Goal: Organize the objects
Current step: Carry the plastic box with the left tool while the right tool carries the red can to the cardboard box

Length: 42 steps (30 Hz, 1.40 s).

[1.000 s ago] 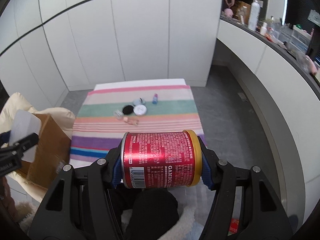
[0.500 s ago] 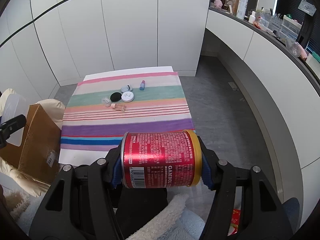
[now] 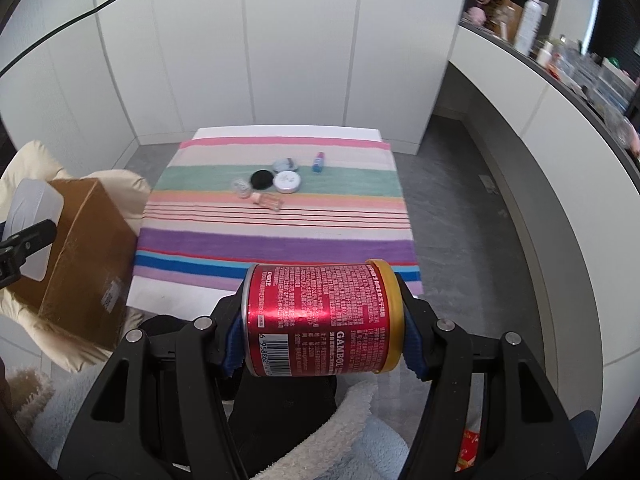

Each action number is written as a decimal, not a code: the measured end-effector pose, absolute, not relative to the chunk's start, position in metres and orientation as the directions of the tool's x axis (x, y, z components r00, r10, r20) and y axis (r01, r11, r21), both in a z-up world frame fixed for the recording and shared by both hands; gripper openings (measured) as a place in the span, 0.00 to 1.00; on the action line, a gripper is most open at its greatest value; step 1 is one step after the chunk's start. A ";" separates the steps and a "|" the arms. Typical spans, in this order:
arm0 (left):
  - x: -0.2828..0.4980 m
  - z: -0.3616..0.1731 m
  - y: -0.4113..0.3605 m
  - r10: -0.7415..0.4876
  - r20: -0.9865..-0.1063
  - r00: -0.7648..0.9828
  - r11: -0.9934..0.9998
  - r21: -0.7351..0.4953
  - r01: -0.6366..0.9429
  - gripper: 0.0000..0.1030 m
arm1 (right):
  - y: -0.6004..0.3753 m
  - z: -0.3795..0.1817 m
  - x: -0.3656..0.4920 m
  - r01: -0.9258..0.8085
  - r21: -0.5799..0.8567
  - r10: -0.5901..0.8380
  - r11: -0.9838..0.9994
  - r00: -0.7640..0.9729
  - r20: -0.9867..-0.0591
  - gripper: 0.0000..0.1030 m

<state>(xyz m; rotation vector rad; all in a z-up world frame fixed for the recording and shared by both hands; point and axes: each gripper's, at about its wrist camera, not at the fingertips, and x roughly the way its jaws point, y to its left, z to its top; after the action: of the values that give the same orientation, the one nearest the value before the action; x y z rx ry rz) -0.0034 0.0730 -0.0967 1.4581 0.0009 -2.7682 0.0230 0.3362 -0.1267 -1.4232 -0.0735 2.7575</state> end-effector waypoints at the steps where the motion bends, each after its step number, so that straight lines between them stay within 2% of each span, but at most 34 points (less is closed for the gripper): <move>1: -0.002 -0.097 0.068 -0.020 -0.826 -0.563 -1.000 0.010 0.020 0.80 | 0.331 -0.127 0.022 -0.004 -0.057 0.048 -0.998 -0.580 -0.813 0.62; 12: 0.023 -0.104 -0.001 -0.102 -0.843 -0.529 -0.985 0.010 0.173 0.80 | 0.260 -0.135 0.008 0.147 -0.018 -0.068 -0.989 -0.561 -0.825 0.62; 30: 0.106 -0.103 -0.139 -0.263 -0.835 -0.482 -0.874 -0.006 0.487 0.80 | 0.066 -0.139 0.022 0.555 -0.003 -0.303 -0.832 -0.459 -0.835 0.62; 34: 0.114 -0.110 -0.164 -0.262 -0.846 -0.465 -0.848 -0.027 0.529 0.80 | 0.032 -0.141 0.029 0.615 -0.004 -0.331 -0.788 -0.430 -0.840 0.62; 42: 0.096 -0.122 -0.173 -0.230 -0.860 -0.456 -0.852 -0.049 0.522 0.80 | 0.012 -0.147 0.026 0.628 -0.024 -0.321 -0.778 -0.429 -0.844 0.62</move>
<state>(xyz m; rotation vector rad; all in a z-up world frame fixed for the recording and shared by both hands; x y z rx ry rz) 0.0958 -0.1727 -0.1224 1.2996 0.4281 -2.3158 0.0265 0.0125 -0.1466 -1.7521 -0.6626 3.2174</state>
